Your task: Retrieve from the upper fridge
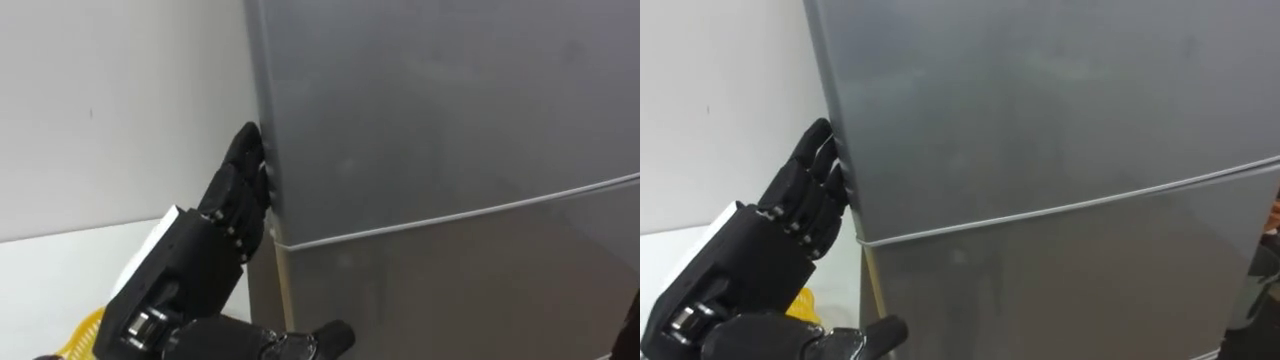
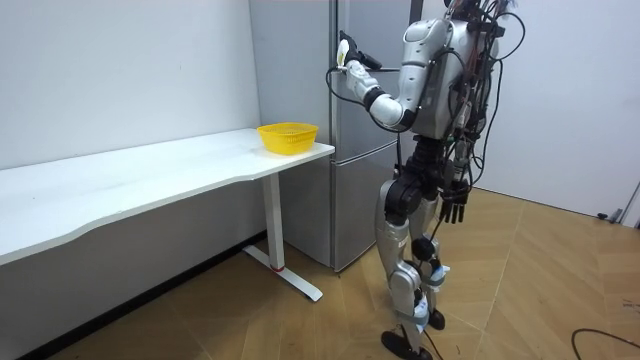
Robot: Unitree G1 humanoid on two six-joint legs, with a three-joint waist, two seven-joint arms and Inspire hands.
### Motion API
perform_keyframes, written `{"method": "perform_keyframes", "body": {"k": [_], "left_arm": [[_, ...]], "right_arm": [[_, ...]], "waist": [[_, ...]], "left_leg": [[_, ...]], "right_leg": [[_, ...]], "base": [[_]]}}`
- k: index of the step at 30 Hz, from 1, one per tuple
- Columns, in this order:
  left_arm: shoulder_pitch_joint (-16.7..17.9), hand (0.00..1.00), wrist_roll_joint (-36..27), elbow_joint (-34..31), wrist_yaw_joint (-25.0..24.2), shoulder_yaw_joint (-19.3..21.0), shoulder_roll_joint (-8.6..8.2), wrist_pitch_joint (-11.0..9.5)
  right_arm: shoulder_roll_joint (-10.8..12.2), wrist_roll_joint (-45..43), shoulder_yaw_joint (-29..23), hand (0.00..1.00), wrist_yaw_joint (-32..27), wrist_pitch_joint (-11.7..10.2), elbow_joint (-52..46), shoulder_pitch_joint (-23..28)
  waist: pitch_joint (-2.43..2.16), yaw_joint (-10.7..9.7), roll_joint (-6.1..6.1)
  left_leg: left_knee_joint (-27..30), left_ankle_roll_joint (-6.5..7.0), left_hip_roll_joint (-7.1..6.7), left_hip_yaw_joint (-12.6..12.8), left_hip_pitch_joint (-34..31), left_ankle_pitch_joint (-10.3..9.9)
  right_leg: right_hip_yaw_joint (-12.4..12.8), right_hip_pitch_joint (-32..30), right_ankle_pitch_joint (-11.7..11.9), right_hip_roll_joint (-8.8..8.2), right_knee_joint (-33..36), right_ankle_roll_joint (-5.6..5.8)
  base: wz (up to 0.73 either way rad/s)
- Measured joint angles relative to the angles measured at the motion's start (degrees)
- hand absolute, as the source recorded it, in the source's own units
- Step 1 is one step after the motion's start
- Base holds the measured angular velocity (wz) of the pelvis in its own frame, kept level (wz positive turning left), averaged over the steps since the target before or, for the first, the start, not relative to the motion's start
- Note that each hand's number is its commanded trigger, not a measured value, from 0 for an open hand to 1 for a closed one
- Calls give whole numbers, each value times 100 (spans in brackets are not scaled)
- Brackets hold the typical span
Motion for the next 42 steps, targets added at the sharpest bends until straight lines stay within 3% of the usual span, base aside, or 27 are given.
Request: {"method": "perform_keyframes", "body": {"k": [2,3,5,8,9,10,16,18,21,22,23,24,25,32,42], "left_arm": [[0,0,1,0,-1,-20,0,1],[0,30,1,0,-7,-36,0,3],[0,67,1,0,-42,-41,0,6],[0,95,1,0,-31,-21,-1,7],[0,100,1,0,41,21,-4,7],[-3,100,8,1,95,107,-4,19],[-10,100,6,2,329,189,-22,35],[-14,84,0,1,336,164,-19,35],[-13,82,-9,1,258,92,-13,42],[-13,71,-9,0,230,92,-8,42],[-13,51,-8,8,226,52,4,44],[-13,4,-9,13,226,26,7,44],[-13,0,-10,13,225,4,7,44],[-13,0,-17,13,179,-105,9,44],[-13,0,-21,12,176,-207,28,43]], "right_arm": [[0,-1,68,0,0,7,0,-12],[0,-1,133,0,2,8,1,-15],[0,-2,163,0,8,9,1,-18],[0,-1,163,0,7,13,3,-12],[0,-1,163,0,8,14,10,-12],[0,-2,172,0,7,16,17,-15],[0,-2,281,0,1,19,-4,-17],[-2,-1,382,0,-6,20,-1,-68],[0,-1,385,0,-4,11,-2,-85],[0,-1,385,0,-2,13,0,-81],[-2,4,388,0,-5,15,0,-83],[-3,6,389,0,-7,13,-1,-83],[-3,5,392,0,-9,13,-2,-81],[-2,1,394,0,0,12,-1,-75],[-3,4,396,0,-80,-7,-1,-74]], "waist": [[-3,-4,-3],[-5,-3,-4],[-11,0,-3],[-31,4,3],[-39,14,12],[-63,23,49],[-53,34,26],[-28,30,9],[-23,34,11],[-22,42,10],[-31,43,24],[-26,43,20],[-30,41,26],[-21,37,19],[-57,42,19]], "left_leg": [[0,0,-1,1,-13,0],[0,0,-2,1,-18,0],[0,0,-1,1,-25,0],[1,0,4,1,-53,0],[1,0,9,1,-58,0],[1,0,16,0,-59,0],[-6,0,26,-1,24,0],[-8,0,21,12,29,0],[-9,0,20,17,20,0],[-9,0,20,18,20,0],[-8,0,19,20,19,0],[-8,0,19,20,19,0],[-8,0,19,23,20,0],[-6,1,14,149,22,0],[5,1,17,155,22,0]], "right_leg": [[-2,-3,2,12,-20,3],[-3,-3,3,12,-28,4],[-4,0,3,14,-45,4],[-17,1,12,17,-77,6],[-21,3,17,18,-74,7],[-21,10,24,20,-76,7],[-17,107,29,16,-96,12],[-14,107,30,10,-97,15],[-23,100,31,6,-97,16],[-25,100,31,6,-96,16],[-19,101,33,6,-96,20],[-20,101,37,7,-94,27],[-15,101,41,6,-90,32],[-8,81,52,-10,-82,55],[-19,86,58,-10,-73,59]], "base": [[0],[0],[0],[1],[0],[0],[0],[-2],[1],[6],[4],[0],[0],[0],[0]]}}
